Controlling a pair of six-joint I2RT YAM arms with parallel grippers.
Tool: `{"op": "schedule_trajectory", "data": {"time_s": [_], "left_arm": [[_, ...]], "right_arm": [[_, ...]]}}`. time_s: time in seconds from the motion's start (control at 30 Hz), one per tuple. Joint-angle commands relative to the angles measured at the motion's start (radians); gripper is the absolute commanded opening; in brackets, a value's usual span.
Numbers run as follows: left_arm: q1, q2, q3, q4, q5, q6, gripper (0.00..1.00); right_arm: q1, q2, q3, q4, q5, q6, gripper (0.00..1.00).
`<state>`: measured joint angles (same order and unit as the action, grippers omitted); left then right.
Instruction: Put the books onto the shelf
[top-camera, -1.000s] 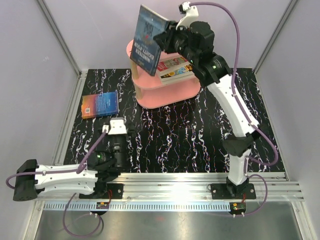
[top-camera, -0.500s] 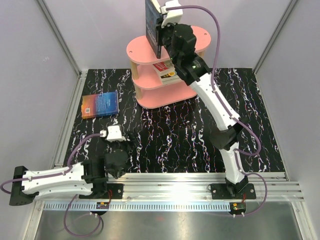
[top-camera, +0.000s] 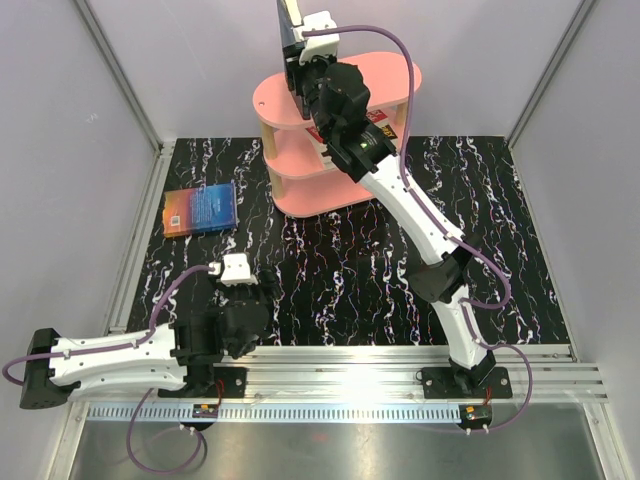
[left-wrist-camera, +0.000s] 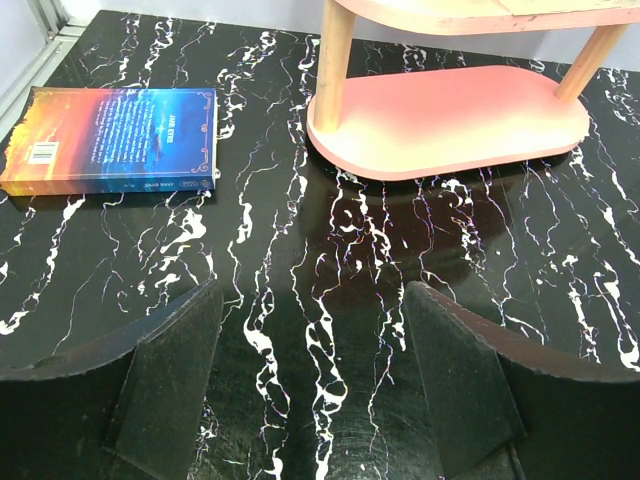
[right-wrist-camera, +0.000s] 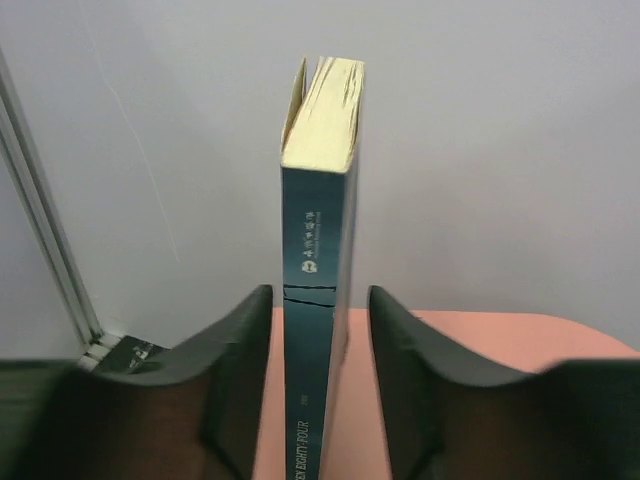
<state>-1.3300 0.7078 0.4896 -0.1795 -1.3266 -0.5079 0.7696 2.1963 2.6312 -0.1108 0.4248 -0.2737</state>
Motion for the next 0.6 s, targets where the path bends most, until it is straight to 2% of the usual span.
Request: {"op": "schedule_trajectory", "data": {"time_s": [0.0, 0.13, 0.57], "left_arm": [[0.002, -0.008, 0.027, 0.032, -0.005, -0.043, 0.76], [0.0, -0.005, 0.029, 0.032, -0.005, -0.041, 0.76], [0.0, -0.002, 0.029, 0.028, -0.01, -0.044, 0.76]], "right_arm": [[-0.001, -0.006, 0.016, 0.102, 0.058, -0.022, 0.58], [0.0, -0.003, 0.018, 0.102, 0.062, -0.025, 0.66], [0.0, -0.017, -0.013, 0.102, 0.069, -0.018, 0.69]]}}
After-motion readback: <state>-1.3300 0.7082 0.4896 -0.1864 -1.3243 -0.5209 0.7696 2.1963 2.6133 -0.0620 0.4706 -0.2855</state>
